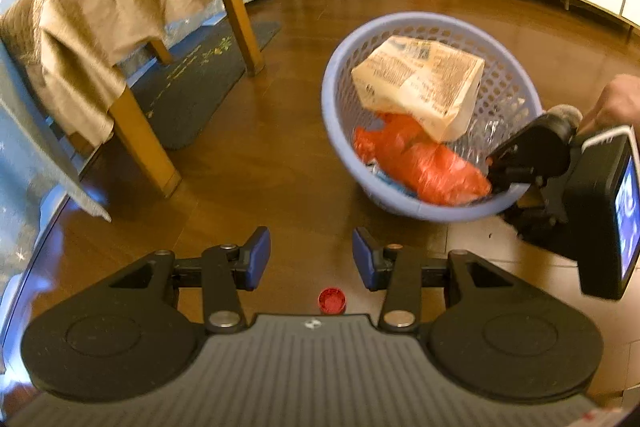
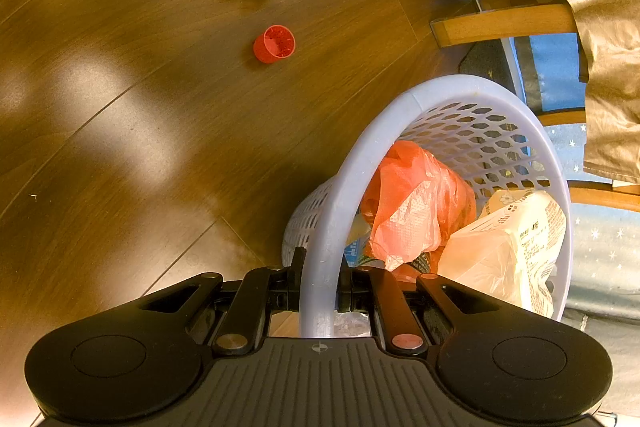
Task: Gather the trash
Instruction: 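Move the left tool back down toward the white tissue on the floor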
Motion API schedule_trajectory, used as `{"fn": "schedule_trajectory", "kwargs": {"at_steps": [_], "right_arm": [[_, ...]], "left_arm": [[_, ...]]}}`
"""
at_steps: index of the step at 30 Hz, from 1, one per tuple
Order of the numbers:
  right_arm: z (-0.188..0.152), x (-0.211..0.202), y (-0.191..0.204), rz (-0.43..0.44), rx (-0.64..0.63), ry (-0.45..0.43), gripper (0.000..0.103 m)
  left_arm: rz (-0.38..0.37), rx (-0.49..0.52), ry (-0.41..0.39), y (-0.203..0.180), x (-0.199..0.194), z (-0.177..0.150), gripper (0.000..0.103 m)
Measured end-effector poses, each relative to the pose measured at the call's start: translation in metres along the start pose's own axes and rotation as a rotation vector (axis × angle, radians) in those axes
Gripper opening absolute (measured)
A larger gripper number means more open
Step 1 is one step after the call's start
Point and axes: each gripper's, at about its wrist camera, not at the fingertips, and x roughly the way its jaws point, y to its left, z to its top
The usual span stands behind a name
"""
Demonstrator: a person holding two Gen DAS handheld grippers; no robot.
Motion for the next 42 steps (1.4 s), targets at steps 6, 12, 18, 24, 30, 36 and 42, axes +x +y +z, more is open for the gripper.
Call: {"fn": "schedule_trajectory", "kwargs": {"at_steps": [6,12,18,24,30,36,42], "right_arm": [[0.000,0.000,0.000,0.000,-0.001,0.000,0.006],[0.000,0.001,0.000,0.000,-0.002,0.000,0.006],[0.000,0.001,0.000,0.000,-0.004,0.000,0.006],[0.000,0.001,0.001,-0.001,-0.007,-0.001,0.006],[0.000,0.002,0.001,-0.001,-0.008,-0.001,0.006],[0.000,0.002,0.001,-0.001,-0.007,-0.001,0.006],[0.001,0.002,0.001,-0.002,-0.009,0.000,0.006]], "left_arm": [[0.012,-0.017,0.033,0.006,0.004,-0.015,0.041],[0.016,-0.017,0.064,0.007,0.009,-0.028,0.042],[0.021,-0.022,0.095,0.008,0.015,-0.044,0.044],[0.031,-0.033,0.123,0.012,0.020,-0.058,0.047],[0.043,-0.037,0.141,0.017,0.025,-0.069,0.050],[0.047,-0.036,0.166,0.019,0.034,-0.081,0.052],[0.056,-0.031,0.181,0.019,0.044,-0.093,0.057]]}}
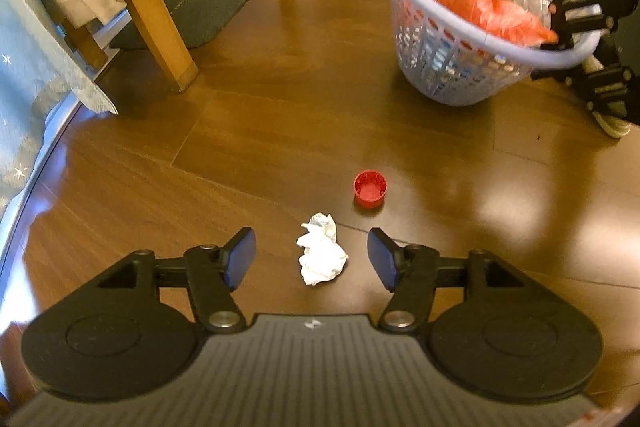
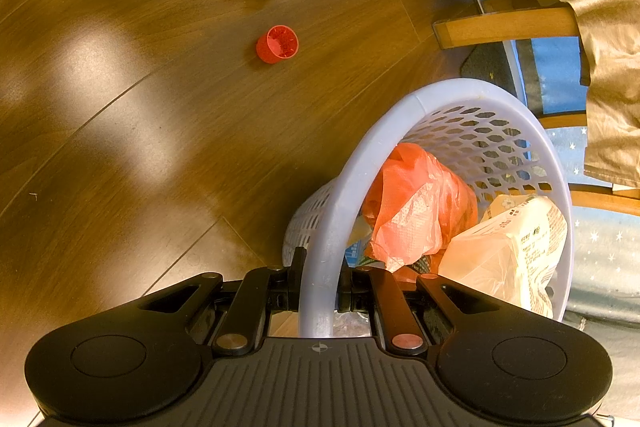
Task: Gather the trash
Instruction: 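Move the left tool back down toward the white tissue on the floor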
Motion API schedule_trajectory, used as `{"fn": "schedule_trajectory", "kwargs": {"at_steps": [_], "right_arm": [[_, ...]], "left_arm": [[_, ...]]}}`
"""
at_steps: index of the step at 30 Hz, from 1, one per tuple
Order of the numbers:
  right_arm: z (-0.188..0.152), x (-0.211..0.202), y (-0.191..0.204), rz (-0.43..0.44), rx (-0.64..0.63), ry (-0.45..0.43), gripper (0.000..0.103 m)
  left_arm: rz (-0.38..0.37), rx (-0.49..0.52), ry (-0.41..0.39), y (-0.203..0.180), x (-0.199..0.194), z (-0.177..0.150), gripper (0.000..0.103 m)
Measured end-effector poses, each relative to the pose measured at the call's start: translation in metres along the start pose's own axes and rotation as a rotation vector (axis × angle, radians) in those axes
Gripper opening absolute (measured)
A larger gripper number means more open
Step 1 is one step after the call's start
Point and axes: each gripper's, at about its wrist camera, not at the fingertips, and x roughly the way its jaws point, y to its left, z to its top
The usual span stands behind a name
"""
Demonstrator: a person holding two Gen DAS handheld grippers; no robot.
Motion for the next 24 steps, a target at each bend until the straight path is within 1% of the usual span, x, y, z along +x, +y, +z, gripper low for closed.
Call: {"fn": "schedule_trajectory", "kwargs": {"at_steps": [8,13,24], "right_arm": [[0.000,0.000,0.001,0.000,0.000,0.000,0.006],[0.000,0.000,0.001,0.000,0.000,0.001,0.006],[-0.003,-0.002,-0.001,0.004,-0.005,-0.004,0.007]], "left_arm": [[0.014,0.003,0.020,0.001,0.021,-0.013,0.058],[0.017,0.001,0.026,-0.001,0.036,-0.020,0.063],[-0.020,0.029,0.045,-0.005,0.073,-0.024,0.064]]}}
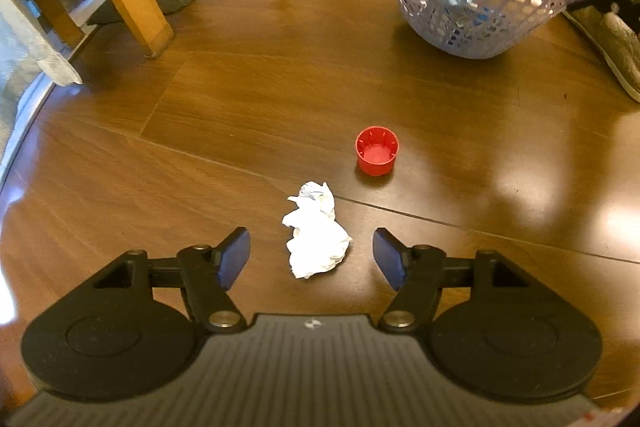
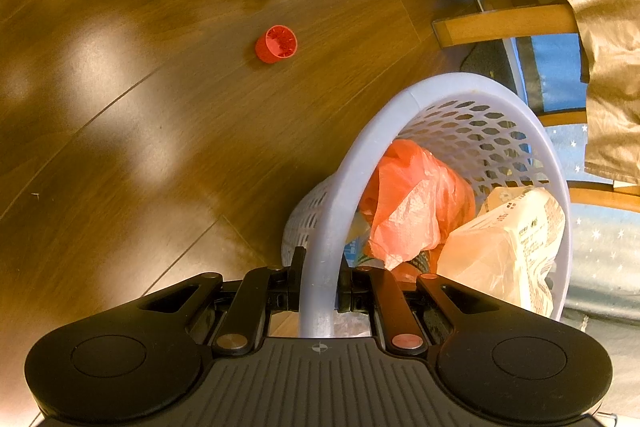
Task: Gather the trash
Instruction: 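Move the left tool back down toward the white tissue on the floor, then grasp the crumpled white tissue with the left tool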
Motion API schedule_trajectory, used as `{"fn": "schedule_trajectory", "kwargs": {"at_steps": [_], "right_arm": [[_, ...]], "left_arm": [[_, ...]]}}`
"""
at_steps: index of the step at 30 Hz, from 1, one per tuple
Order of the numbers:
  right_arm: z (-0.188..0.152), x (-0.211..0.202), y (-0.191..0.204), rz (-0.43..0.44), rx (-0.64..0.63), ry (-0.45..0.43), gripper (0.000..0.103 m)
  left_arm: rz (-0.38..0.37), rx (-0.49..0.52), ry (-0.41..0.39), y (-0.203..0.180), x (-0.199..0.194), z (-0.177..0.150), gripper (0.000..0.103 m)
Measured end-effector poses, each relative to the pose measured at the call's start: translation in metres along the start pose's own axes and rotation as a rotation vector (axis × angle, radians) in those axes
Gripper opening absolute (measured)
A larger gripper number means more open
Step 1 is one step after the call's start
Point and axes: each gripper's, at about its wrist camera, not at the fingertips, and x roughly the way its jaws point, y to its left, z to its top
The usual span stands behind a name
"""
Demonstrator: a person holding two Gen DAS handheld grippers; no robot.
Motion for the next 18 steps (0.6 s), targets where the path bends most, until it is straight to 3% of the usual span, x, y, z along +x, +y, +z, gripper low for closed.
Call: {"fn": "schedule_trajectory", "kwargs": {"at_steps": [8,12,16,18], "right_arm": [[0.001,0.000,-0.002,0.006,0.004,0.003,0.007],[0.001,-0.001,0.001,0.002,-0.006,0.002,0.007],[0.001,-0.001,0.000,0.005,0.000,0.001,0.007],[0.001,-0.001,-0.001,0.006,0.003,0.001,0.007]], "left_arm": [[-0.011,0.042,0.022,0.001,0.023,-0.013,0.062],[-0.008,0.041,0.030,0.001,0.032,-0.017,0.053],[-0.007,0.061,0.027,-0.001,0.036,-0.017,0.051],[-0.013,0.074,0.030,-0.002,0.039,-0.016,0.043]]}}
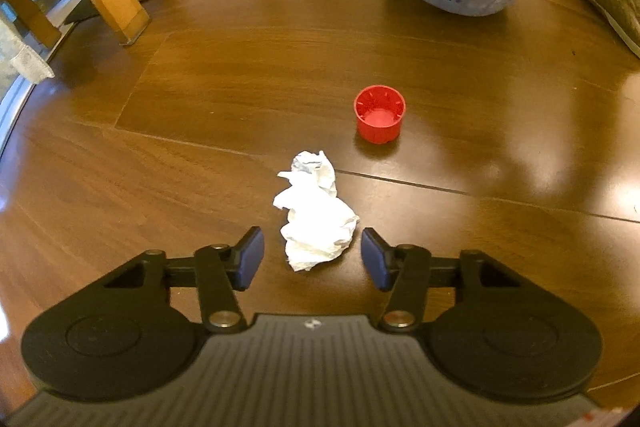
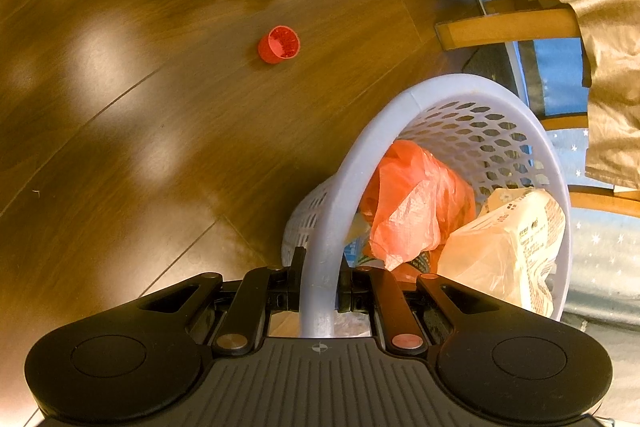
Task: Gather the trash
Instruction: 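Grasp the crumpled white tissue with the left tool, then lift the tissue over the wastebasket and open the left tool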
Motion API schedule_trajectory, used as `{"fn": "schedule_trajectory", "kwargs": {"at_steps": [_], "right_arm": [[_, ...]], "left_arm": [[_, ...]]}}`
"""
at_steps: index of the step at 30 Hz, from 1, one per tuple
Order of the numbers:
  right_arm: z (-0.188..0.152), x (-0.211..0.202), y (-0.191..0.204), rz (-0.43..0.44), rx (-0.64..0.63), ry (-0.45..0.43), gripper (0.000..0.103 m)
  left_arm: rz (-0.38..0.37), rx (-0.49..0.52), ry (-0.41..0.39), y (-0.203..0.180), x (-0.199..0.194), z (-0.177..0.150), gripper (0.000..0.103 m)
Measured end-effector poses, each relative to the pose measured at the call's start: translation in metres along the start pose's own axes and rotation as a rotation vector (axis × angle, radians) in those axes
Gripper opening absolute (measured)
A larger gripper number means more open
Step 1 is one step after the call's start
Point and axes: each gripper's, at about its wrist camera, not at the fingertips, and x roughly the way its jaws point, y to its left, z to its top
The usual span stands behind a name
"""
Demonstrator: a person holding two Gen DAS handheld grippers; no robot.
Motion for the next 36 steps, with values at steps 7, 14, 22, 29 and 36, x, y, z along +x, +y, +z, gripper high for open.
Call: {"fn": "schedule_trajectory", "kwargs": {"at_steps": [7,14,22,29,36], "right_arm": [[0.001,0.000,0.001,-0.001,-0.004,0.000,0.007],[0.000,0.000,0.000,0.001,-0.001,0.001,0.007],[0.001,0.000,-0.001,0.003,0.002,0.001,0.007],[0.000,0.000,0.000,0.002,-0.004,0.000,0.007],[0.001,0.000,0.000,0.002,-0.002,0.003,0.007]], "left_arm": [[-0.007,0.038,0.003,-0.005,0.006,-0.003,0.029],[-0.016,0.035,0.005,-0.004,0.002,-0.006,0.023],[-0.025,0.037,0.017,-0.005,-0.011,-0.010,0.021],[-0.019,0.023,0.012,0.002,-0.035,-0.006,0.021],[0.001,0.027,-0.031,0.010,-0.079,0.015,0.021]]}}
